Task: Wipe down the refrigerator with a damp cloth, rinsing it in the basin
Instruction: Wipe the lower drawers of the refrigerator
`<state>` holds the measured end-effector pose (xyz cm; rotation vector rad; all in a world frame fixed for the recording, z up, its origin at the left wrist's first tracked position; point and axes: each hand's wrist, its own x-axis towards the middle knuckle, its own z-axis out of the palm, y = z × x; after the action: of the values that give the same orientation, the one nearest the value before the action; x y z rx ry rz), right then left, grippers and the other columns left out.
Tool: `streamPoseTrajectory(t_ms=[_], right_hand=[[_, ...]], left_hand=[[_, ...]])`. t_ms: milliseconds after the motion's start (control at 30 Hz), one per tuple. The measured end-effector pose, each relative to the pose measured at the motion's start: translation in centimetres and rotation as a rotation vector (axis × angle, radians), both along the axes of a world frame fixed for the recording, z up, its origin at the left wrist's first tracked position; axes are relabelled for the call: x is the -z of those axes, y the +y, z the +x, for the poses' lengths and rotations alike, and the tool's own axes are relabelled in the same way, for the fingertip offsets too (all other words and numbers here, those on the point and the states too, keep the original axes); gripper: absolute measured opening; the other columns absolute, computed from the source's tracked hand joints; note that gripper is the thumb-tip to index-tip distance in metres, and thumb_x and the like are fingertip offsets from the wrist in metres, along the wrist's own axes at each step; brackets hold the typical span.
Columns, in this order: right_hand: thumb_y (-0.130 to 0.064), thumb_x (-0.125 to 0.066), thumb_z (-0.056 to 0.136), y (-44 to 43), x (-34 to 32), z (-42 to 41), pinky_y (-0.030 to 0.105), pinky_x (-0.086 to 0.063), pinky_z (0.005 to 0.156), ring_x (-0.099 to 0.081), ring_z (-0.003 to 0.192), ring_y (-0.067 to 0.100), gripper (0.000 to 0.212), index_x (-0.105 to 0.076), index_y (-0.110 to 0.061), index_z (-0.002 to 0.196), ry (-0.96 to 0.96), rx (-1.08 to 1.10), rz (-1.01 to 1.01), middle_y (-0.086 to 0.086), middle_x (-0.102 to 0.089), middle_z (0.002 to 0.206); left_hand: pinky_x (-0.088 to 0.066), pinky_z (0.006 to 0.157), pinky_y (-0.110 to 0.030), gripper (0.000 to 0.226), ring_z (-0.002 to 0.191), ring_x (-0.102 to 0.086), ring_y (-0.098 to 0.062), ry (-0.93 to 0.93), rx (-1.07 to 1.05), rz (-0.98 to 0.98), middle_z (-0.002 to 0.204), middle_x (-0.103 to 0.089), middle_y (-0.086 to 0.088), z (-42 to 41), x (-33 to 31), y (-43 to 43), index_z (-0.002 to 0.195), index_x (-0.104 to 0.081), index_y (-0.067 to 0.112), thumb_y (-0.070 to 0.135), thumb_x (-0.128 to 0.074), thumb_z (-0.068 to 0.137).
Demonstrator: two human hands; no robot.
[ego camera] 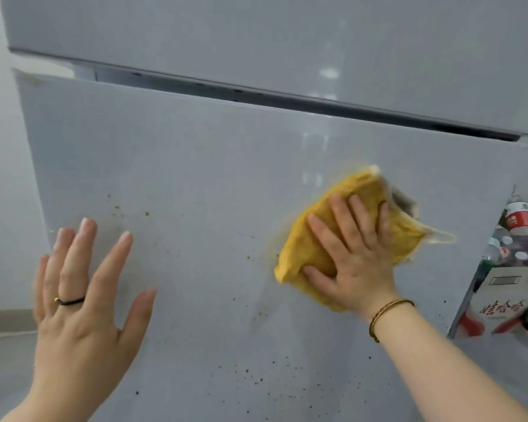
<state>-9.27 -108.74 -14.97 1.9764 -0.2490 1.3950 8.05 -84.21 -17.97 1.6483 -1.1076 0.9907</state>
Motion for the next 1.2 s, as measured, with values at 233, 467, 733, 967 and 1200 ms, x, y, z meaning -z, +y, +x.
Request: streamPoseTrajectory(t_ms=[233,467,733,967,1200], right_hand=[[-0.055,-0.015,0.093,4.9,4.1,4.6,0.048,0.006,0.113,0.005,0.143,0.021,0.06,-0.009,-0.028,0.146,-0.228,0.049,0.27,0.0,0.008,0.156],[-0.055,-0.025,0.093,1.9,3.4,1.0,0.047,0.0,0.115,-0.002,0.144,0.015,0.056,-0.019,-0.032,0.143,0.382,-0.071,-0.282,-0.004,0.002,0.156],[-0.052,-0.019,0.094,5.9,1.1,5.7,0.045,0.001,0.112,-0.003,0.141,0.022,0.052,-0.025,-0.028,0.14,-0.32,-0.012,0.278,0.005,-0.011,0.152],[-0.045,-0.029,0.094,6.3,6.0,5.5,0.048,-0.003,0.114,-0.008,0.143,0.016,0.039,-0.04,-0.031,0.129,0.359,-0.084,-0.254,-0.003,-0.03,0.145],[-0.057,-0.023,0.092,8.5,-1.2,8.2,0.047,-0.004,0.112,-0.014,0.137,0.022,0.053,-0.038,-0.025,0.132,-0.23,-0.087,0.197,0.007,-0.028,0.142]], left_hand=[[-0.008,0.112,-0.034,0.07,0.136,-0.006,-0.008,0.547,0.053,-0.214,0.151,-0.009,-0.001,0.2,0.3,0.7,0.145,-0.015,0.014,0.033,-0.043,0.083],[-0.021,0.113,-0.042,0.057,0.134,-0.023,-0.005,0.795,0.33,-0.195,0.146,-0.022,0.015,0.8,0.0,2.1,0.137,-0.017,0.037,0.005,-0.039,0.094],[-0.027,0.109,-0.032,0.049,0.127,-0.037,-0.002,1.053,0.527,-0.317,0.133,-0.044,0.016,0.7,-1.2,3.5,0.135,-0.035,0.032,0.004,-0.034,0.096],[-0.032,0.102,-0.032,0.04,0.117,-0.048,-0.001,1.102,0.645,-0.248,0.121,-0.055,0.02,2.0,-1.1,5.0,0.107,-0.052,0.043,0.009,-0.036,0.095],[-0.035,0.097,-0.023,0.049,0.1,-0.054,0.012,1.148,0.699,-0.299,0.112,-0.058,0.022,2.6,-0.9,4.4,0.107,-0.052,0.041,0.069,-0.034,0.071]])
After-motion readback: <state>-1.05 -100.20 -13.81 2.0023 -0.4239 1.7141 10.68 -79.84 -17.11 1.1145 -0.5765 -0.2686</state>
